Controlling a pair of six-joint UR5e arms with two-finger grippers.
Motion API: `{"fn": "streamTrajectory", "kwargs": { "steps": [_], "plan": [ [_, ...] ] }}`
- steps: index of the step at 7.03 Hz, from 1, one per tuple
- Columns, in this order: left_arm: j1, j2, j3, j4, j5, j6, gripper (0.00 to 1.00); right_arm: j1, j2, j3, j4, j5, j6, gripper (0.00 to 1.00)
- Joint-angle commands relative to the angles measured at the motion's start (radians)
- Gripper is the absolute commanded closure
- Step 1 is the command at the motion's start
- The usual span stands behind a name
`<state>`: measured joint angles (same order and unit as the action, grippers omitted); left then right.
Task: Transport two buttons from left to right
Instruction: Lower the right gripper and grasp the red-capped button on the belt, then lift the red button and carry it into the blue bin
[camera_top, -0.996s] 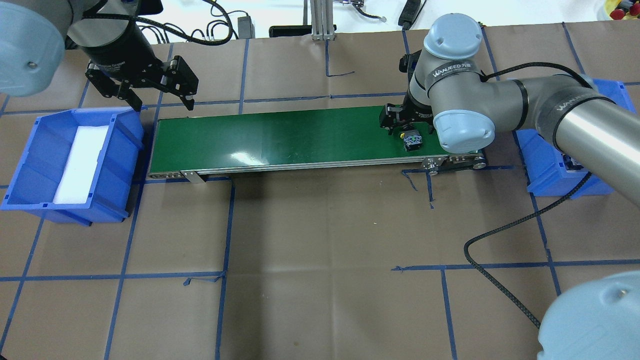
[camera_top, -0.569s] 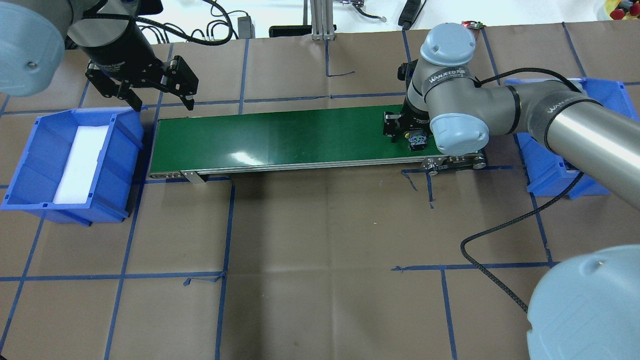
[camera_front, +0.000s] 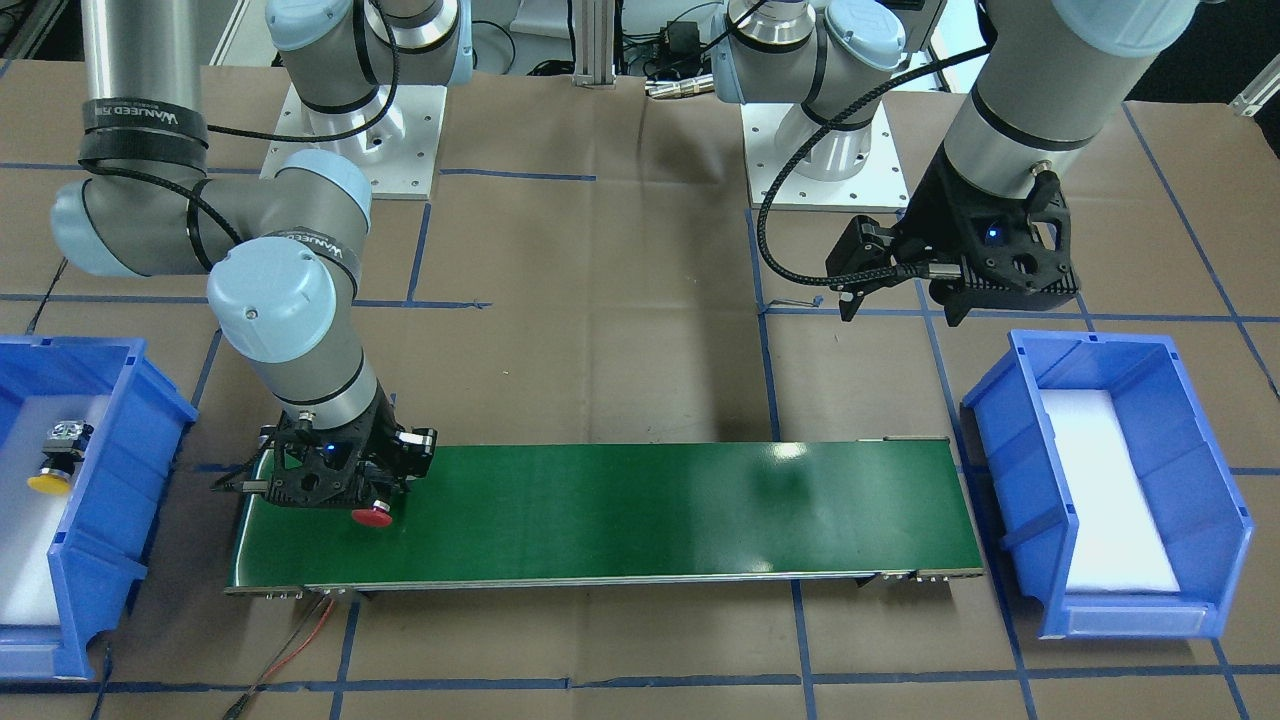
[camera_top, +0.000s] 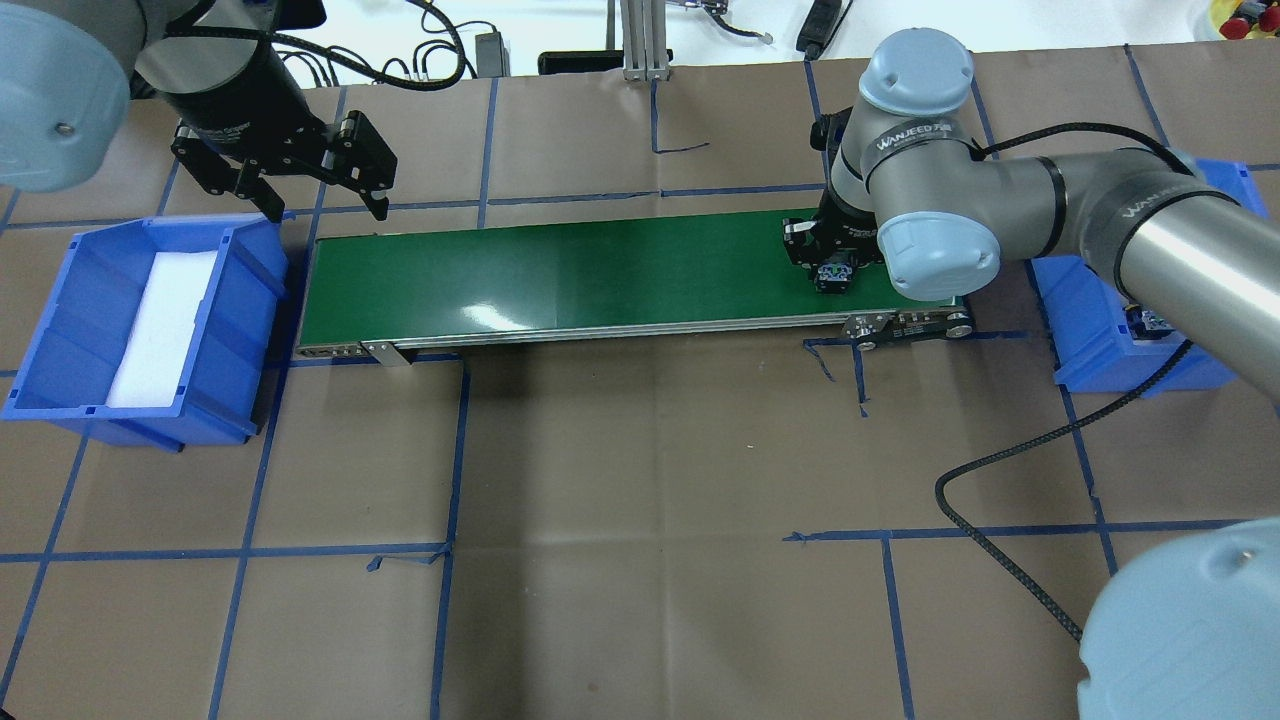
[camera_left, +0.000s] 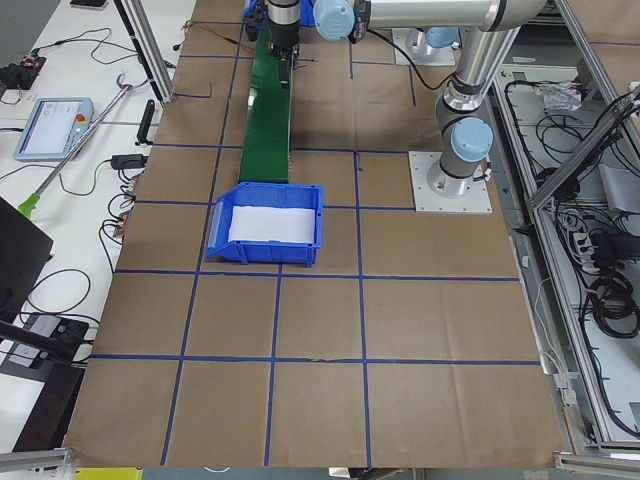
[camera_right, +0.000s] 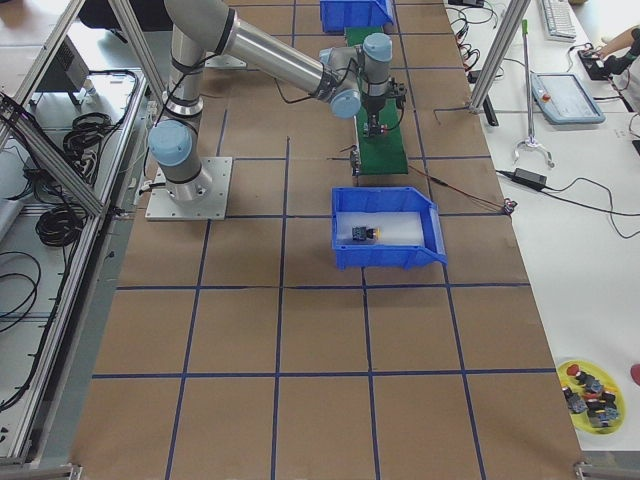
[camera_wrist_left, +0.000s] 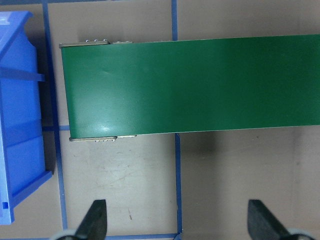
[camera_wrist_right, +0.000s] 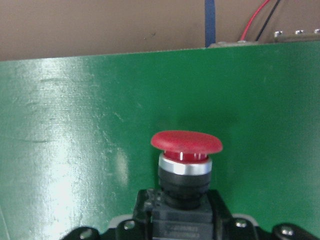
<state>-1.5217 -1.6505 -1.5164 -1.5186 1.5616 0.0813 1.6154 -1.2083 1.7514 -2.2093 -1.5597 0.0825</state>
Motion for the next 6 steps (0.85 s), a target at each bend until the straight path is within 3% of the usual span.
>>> {"fn": "streamTrajectory", "kwargs": {
  "steps": [1, 3, 4, 6],
  "plan": [
    [0.000, 0.000, -0.001, 0.000, 0.000, 0.000, 0.00, -0.081, -0.098, -0.032, 0.070, 0.013, -0.067, 0.95],
    [0.000, 0.001, -0.001, 0.000, 0.000, 0.000, 0.00, -0.295, -0.117, -0.229, 0.369, 0.013, -0.334, 0.95],
    [0.000, 0.000, -0.001, 0.000, 0.000, 0.000, 0.00, -0.374, -0.094, -0.315, 0.434, 0.012, -0.490, 0.95],
    [0.000, 0.000, -0.001, 0.000, 0.000, 0.000, 0.00, -0.516, 0.017, -0.377, 0.419, 0.013, -0.675, 0.95]
  ]
}}
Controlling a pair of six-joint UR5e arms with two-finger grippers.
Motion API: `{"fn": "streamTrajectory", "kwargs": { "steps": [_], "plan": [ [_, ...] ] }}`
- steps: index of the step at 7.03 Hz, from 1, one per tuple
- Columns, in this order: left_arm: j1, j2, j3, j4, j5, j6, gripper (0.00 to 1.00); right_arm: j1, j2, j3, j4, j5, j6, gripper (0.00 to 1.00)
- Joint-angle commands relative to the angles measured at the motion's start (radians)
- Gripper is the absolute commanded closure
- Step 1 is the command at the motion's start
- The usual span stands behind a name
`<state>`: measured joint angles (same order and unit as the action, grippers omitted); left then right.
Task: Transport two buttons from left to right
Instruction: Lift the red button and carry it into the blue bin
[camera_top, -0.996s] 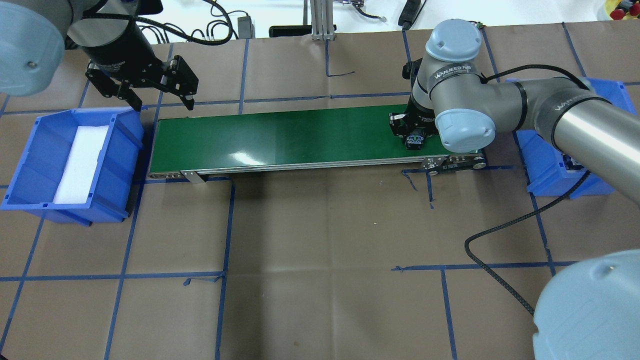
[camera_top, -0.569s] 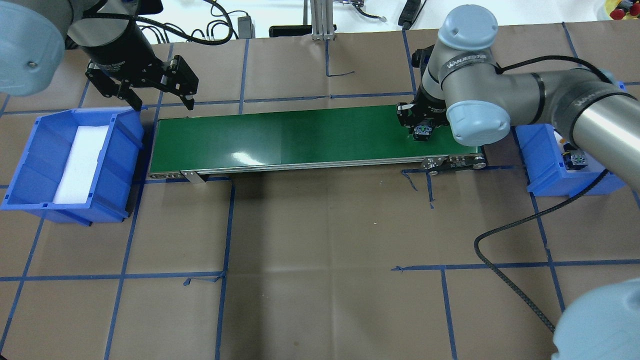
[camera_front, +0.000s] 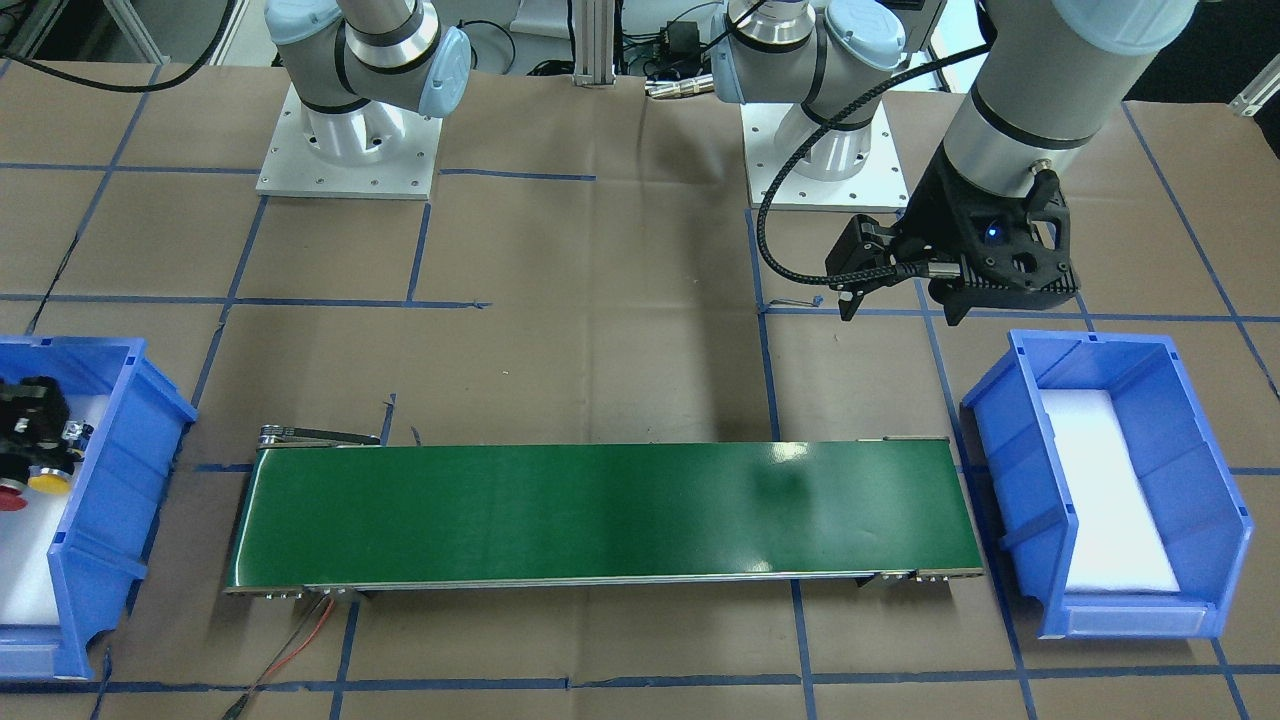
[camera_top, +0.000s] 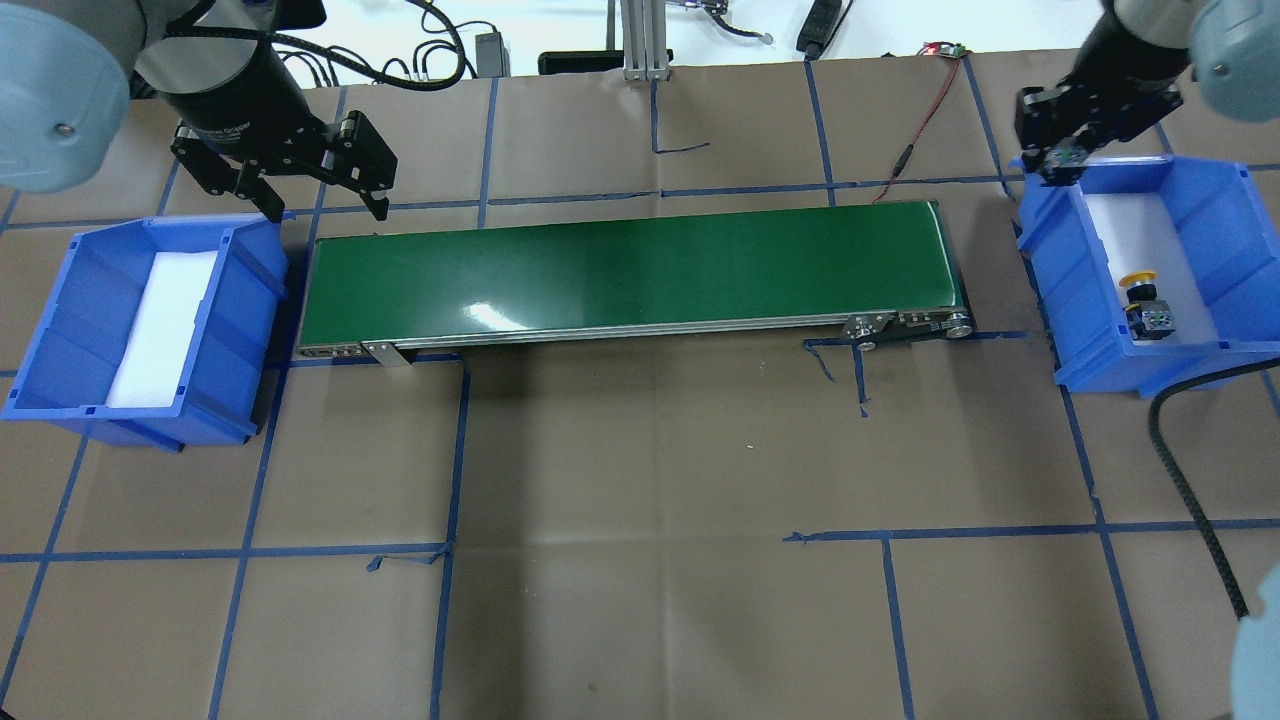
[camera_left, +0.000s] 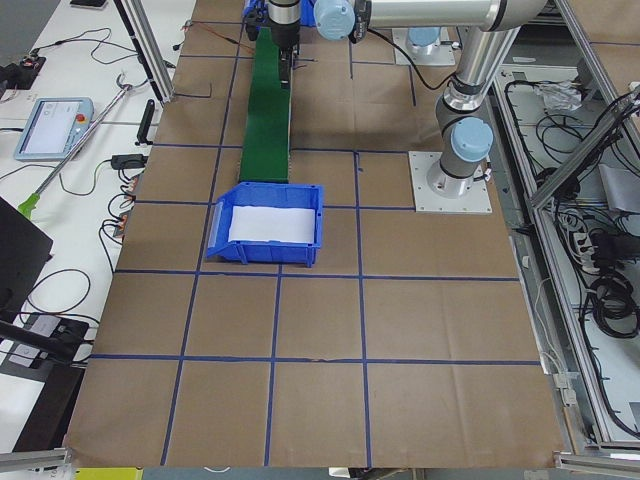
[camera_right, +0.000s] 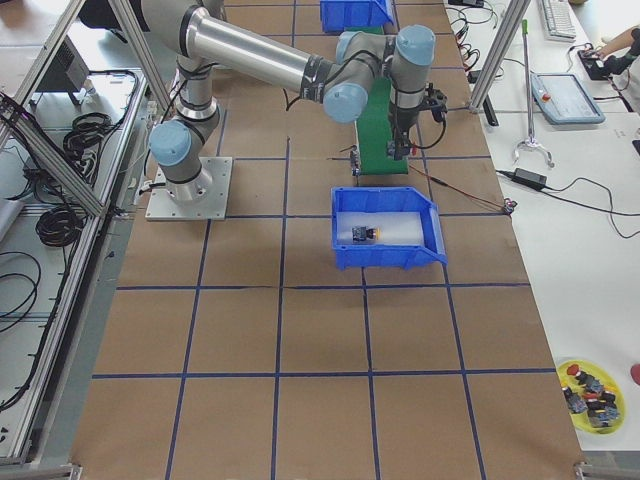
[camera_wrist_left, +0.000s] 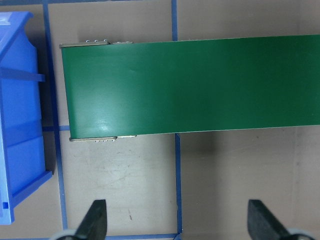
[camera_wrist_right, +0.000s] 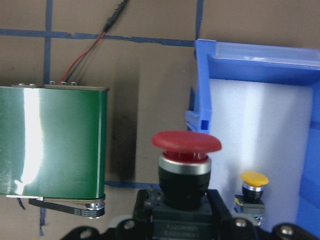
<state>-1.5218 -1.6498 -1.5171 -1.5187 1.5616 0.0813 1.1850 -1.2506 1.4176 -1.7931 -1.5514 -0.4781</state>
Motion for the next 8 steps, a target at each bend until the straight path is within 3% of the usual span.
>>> {"fn": "streamTrajectory", "kwargs": {
  "steps": [1, 4, 8],
  "plan": [
    [0.000, 0.001, 0.000, 0.000, 0.000, 0.000, 0.00, -0.109, 0.110, -0.048, -0.029, 0.005, -0.154, 0.94],
    [0.000, -0.001, -0.002, 0.000, 0.000, 0.000, 0.00, -0.119, 0.235, -0.037, -0.181, 0.005, -0.152, 0.93],
    [-0.001, -0.001, 0.000, 0.000, 0.000, 0.000, 0.00, -0.117, 0.289, -0.011, -0.195, 0.007, -0.140, 0.93]
  ]
}}
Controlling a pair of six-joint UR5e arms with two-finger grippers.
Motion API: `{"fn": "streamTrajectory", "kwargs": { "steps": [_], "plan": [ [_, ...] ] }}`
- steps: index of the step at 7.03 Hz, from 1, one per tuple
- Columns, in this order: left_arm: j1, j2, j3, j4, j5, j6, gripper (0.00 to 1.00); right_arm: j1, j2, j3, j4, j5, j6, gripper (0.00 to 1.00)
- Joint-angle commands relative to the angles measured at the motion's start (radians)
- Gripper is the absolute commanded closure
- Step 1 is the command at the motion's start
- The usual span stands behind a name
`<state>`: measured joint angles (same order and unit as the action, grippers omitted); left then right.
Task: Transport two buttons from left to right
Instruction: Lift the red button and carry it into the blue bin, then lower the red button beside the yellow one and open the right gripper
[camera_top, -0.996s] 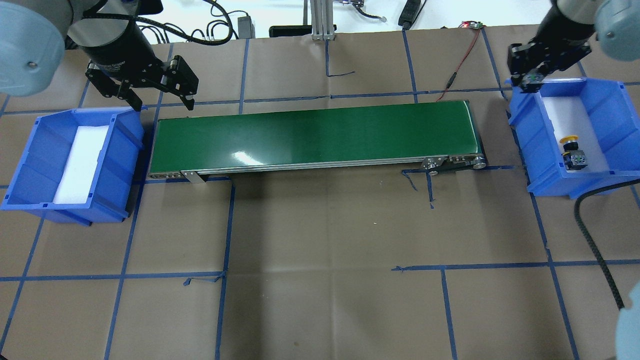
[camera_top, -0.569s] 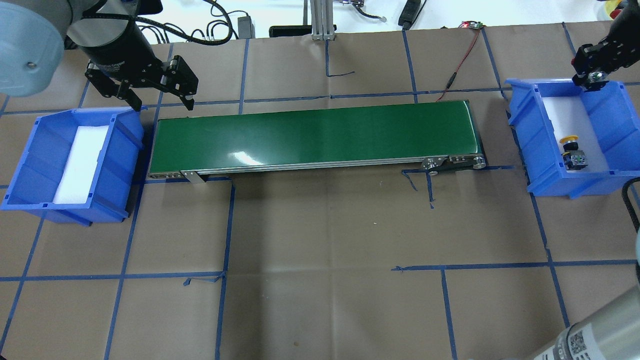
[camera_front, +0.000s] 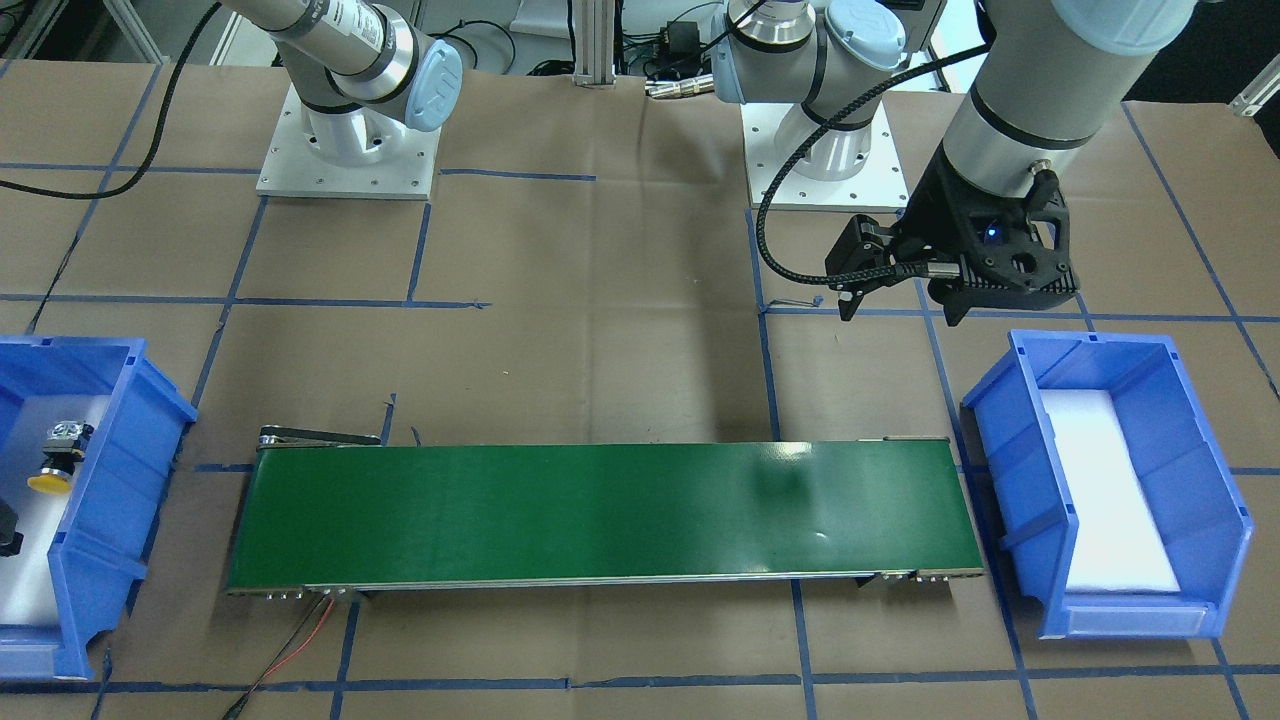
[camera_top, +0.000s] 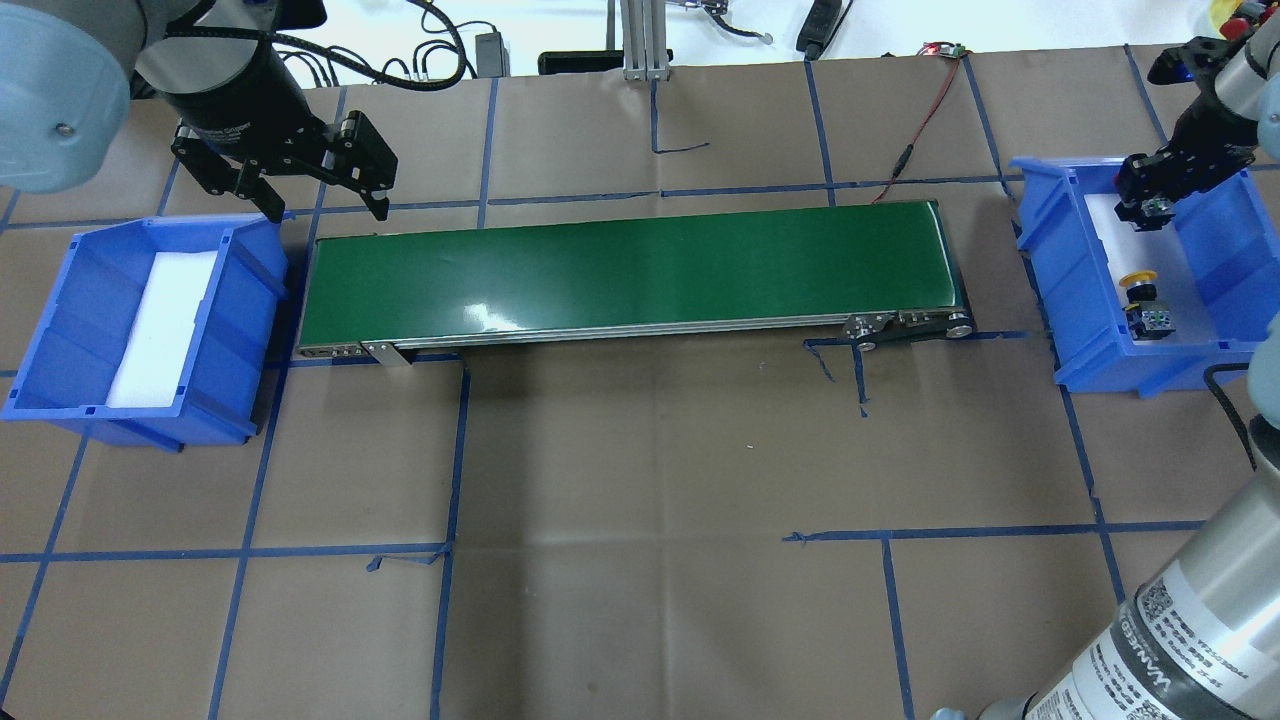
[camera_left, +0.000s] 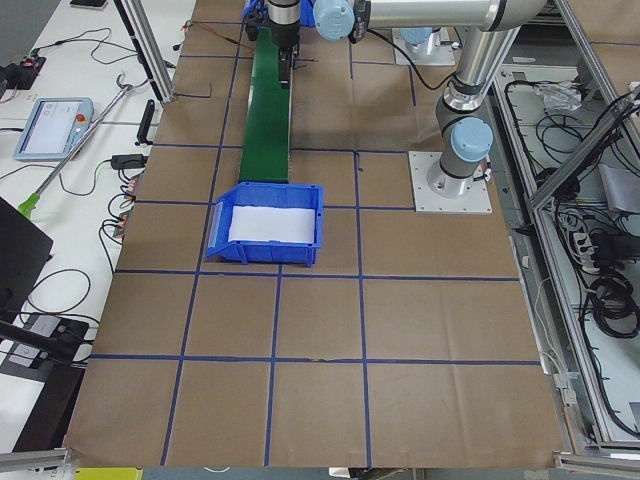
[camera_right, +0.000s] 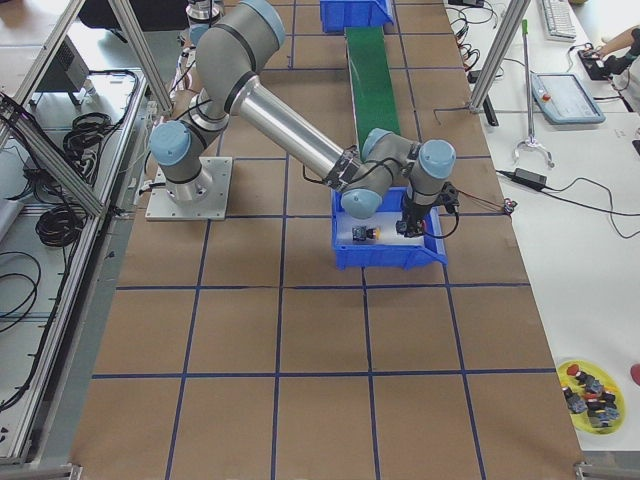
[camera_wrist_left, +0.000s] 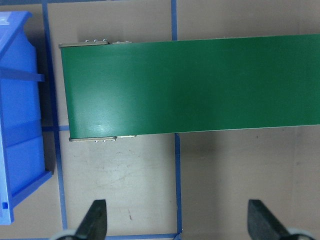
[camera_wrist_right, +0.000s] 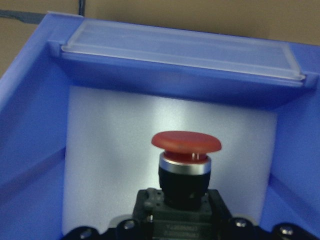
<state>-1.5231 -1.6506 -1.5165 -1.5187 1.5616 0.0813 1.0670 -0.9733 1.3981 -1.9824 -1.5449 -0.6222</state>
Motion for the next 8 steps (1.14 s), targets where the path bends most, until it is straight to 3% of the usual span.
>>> {"fn": "streamTrajectory", "kwargs": {
  "steps": [1, 3, 5, 6, 8],
  "plan": [
    [0.001, 0.000, -0.001, 0.000, 0.000, 0.000, 0.00, 0.001, 0.018, 0.010, -0.010, 0.002, 0.006, 0.93],
    [0.000, 0.000, -0.001, 0.000, 0.000, 0.000, 0.00, 0.001, 0.028, 0.015, -0.010, 0.002, 0.009, 0.86],
    [0.000, 0.002, 0.001, 0.000, 0.000, 0.000, 0.00, 0.002, 0.030, 0.012, -0.012, 0.029, 0.007, 0.04],
    [0.001, 0.003, -0.001, 0.000, 0.000, 0.000, 0.00, 0.002, 0.030, 0.007, -0.009, 0.078, 0.006, 0.01],
    [0.000, 0.005, -0.001, 0.000, 0.000, 0.000, 0.00, 0.002, 0.004, -0.007, 0.007, 0.075, 0.010, 0.01]
  ]
}}
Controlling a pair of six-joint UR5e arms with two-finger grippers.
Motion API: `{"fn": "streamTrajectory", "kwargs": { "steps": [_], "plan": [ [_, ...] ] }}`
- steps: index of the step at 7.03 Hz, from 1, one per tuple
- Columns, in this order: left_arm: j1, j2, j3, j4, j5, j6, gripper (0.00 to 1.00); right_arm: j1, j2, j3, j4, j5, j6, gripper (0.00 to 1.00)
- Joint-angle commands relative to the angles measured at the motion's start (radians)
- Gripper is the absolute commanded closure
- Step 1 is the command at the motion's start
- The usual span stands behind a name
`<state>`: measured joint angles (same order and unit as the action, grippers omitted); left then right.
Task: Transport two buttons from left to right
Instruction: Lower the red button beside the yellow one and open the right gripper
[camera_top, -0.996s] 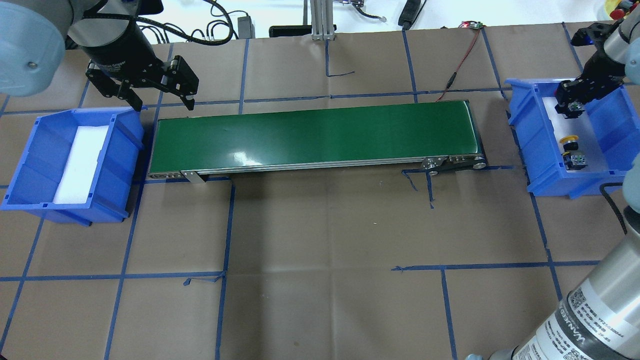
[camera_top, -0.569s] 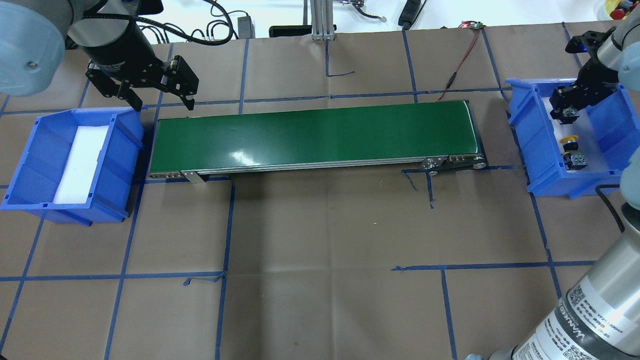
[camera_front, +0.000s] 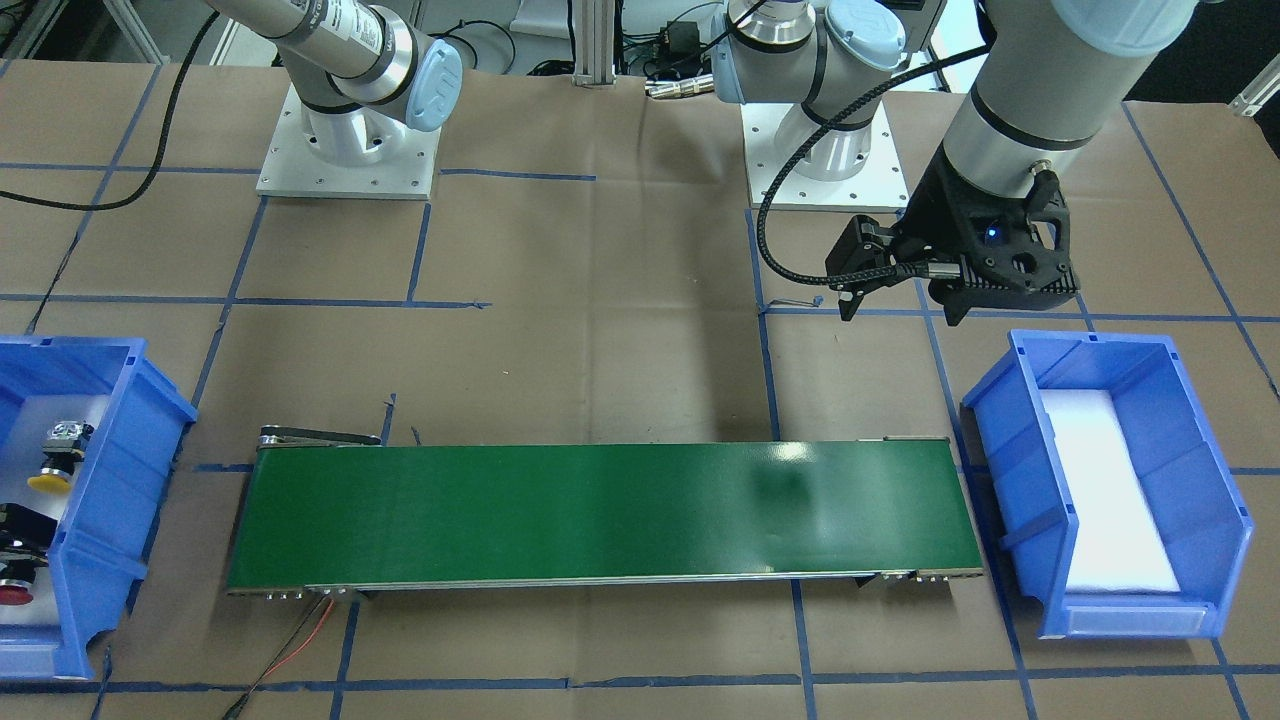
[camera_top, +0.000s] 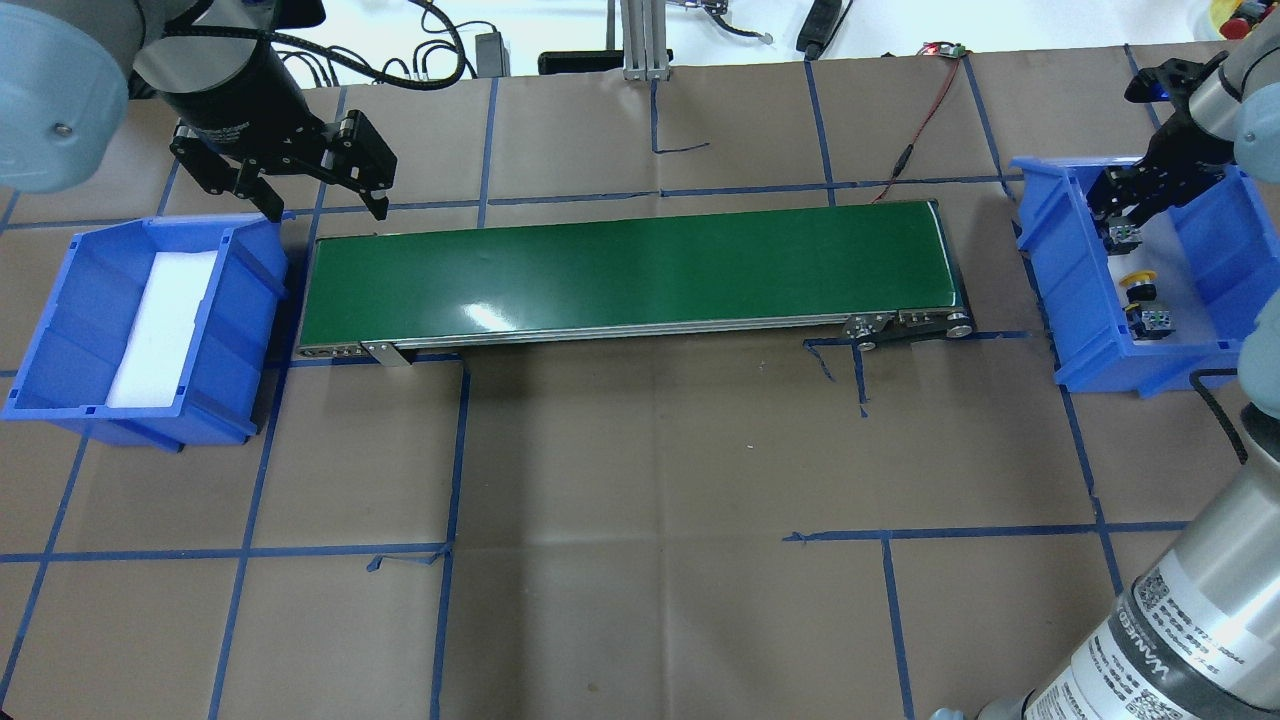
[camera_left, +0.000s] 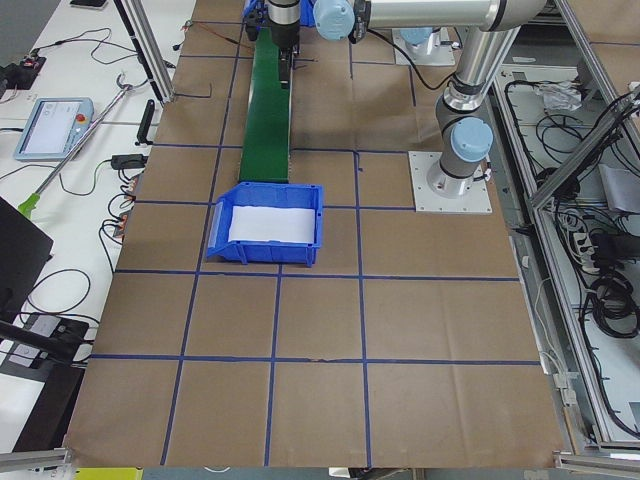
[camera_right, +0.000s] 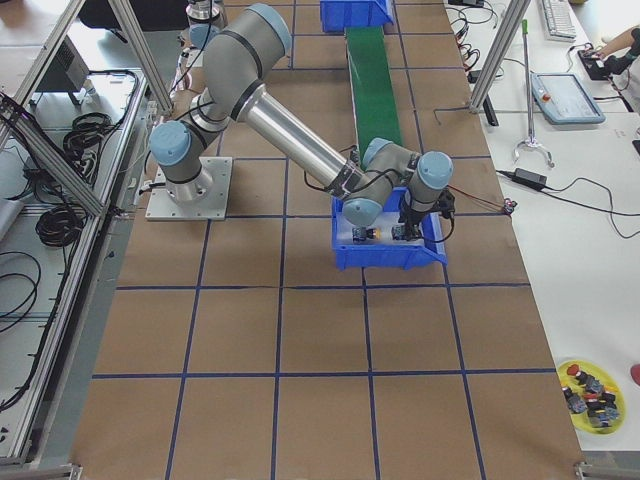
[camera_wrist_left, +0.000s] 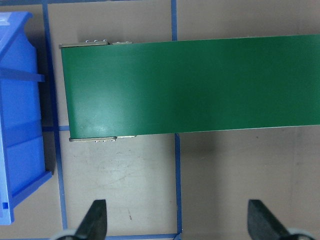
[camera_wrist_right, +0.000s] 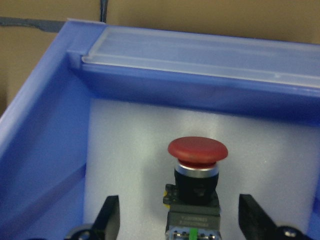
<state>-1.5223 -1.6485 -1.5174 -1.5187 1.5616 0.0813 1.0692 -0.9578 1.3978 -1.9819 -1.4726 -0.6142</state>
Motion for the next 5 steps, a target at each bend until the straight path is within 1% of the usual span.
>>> {"fn": "streamTrajectory", "kwargs": {
  "steps": [1, 3, 4, 5],
  "plan": [
    [0.001, 0.003, -0.003, 0.000, 0.000, 0.000, 0.00, 0.002, -0.060, -0.025, 0.018, -0.005, 0.001, 0.01],
    [0.001, 0.003, -0.004, 0.000, 0.000, 0.000, 0.00, 0.008, -0.158, -0.060, 0.197, -0.006, 0.026, 0.01],
    [0.001, 0.006, -0.004, 0.000, 0.000, 0.000, 0.00, 0.011, -0.215, -0.069, 0.224, 0.006, 0.034, 0.00],
    [-0.001, 0.003, -0.004, 0.000, 0.000, 0.000, 0.00, 0.046, -0.275, -0.054, 0.227, 0.003, 0.033, 0.00]
  ]
}}
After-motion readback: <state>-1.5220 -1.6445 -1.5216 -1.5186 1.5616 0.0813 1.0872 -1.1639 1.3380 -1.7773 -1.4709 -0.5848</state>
